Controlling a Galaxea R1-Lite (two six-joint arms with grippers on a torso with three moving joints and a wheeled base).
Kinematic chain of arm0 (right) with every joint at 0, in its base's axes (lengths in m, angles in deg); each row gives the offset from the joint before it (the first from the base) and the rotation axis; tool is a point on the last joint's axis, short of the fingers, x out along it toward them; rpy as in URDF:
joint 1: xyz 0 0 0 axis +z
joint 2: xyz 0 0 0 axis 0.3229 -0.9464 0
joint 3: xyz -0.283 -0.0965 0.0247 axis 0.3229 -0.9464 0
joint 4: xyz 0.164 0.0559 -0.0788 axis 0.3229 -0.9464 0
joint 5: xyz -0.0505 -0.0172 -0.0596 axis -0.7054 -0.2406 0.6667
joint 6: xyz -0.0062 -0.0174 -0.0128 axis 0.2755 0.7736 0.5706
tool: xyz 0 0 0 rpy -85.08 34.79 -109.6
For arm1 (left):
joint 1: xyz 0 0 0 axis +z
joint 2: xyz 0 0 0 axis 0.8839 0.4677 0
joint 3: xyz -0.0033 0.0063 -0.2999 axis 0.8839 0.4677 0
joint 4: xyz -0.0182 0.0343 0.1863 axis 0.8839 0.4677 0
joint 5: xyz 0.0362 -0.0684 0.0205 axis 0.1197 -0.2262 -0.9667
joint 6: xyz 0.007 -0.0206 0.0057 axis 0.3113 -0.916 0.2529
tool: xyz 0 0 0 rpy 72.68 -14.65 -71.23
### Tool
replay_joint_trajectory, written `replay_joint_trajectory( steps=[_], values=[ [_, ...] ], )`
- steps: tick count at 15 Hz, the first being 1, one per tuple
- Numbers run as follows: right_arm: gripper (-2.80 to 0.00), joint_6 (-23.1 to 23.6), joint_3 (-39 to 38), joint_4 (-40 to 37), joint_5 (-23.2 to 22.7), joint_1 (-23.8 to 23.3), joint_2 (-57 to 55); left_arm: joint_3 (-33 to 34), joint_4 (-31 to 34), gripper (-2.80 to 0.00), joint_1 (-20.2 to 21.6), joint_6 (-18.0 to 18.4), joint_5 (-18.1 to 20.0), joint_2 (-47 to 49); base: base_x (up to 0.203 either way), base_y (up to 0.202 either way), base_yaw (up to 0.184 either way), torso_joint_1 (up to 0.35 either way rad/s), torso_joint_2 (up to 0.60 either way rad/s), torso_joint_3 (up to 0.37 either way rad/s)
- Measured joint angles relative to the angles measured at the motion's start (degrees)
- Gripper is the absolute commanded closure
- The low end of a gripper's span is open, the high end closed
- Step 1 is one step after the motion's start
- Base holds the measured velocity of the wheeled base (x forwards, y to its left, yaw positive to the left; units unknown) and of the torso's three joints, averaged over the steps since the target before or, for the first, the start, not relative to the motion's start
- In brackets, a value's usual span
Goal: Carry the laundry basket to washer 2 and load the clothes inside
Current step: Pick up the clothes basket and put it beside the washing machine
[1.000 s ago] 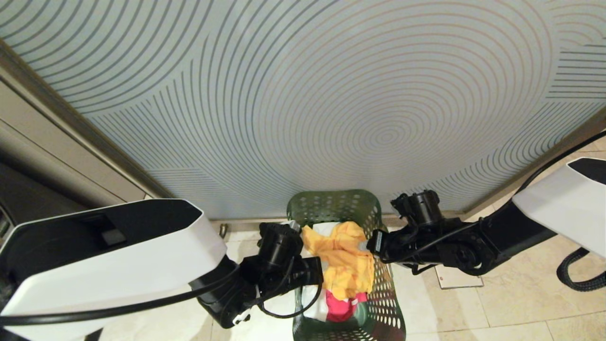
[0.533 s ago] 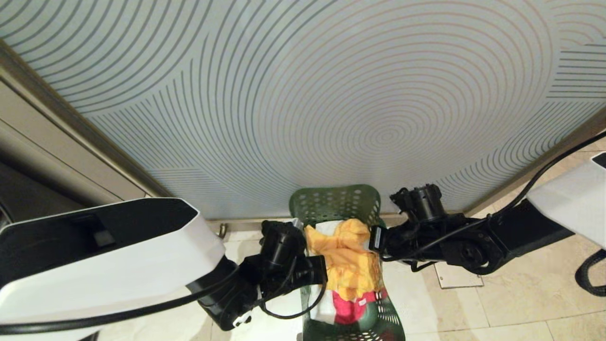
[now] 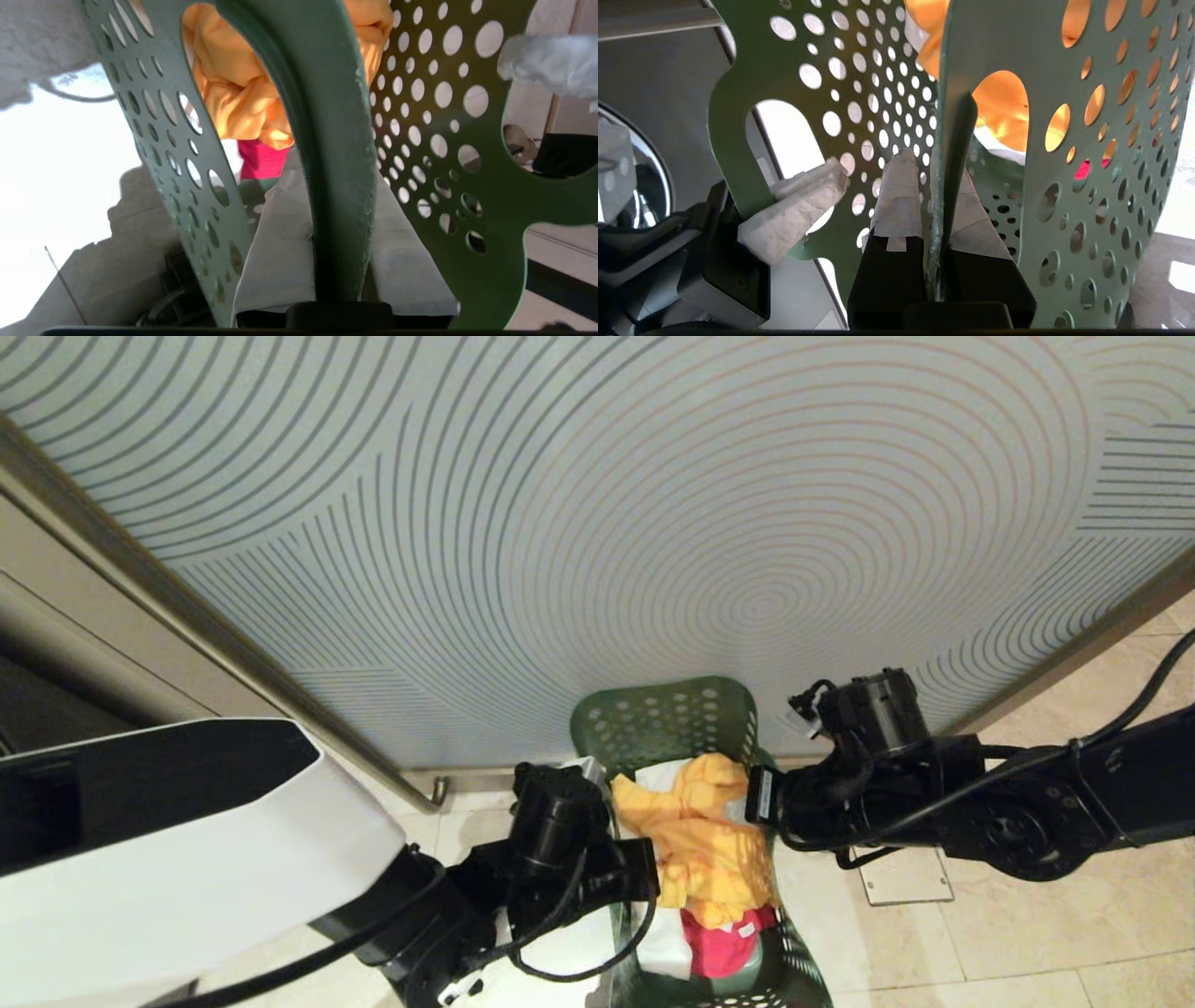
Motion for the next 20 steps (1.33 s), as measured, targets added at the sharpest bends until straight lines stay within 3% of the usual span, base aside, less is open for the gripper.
replay_joint_trajectory(
  steps=[5,20],
  values=[
    [0.00,-0.02,-1.41,-0.15,0.13,0.23,2.26,1.50,-0.01,0.00,-1.85,0.00,-0.49,-1.47,0.000,0.000,0.000,0.003,0.00,0.032],
    [0.00,-0.11,-3.43,-0.06,1.10,3.35,5.49,4.64,0.16,0.00,-4.53,-0.10,-0.89,-8.96,0.000,0.000,0.000,0.002,0.00,0.197]
  ],
)
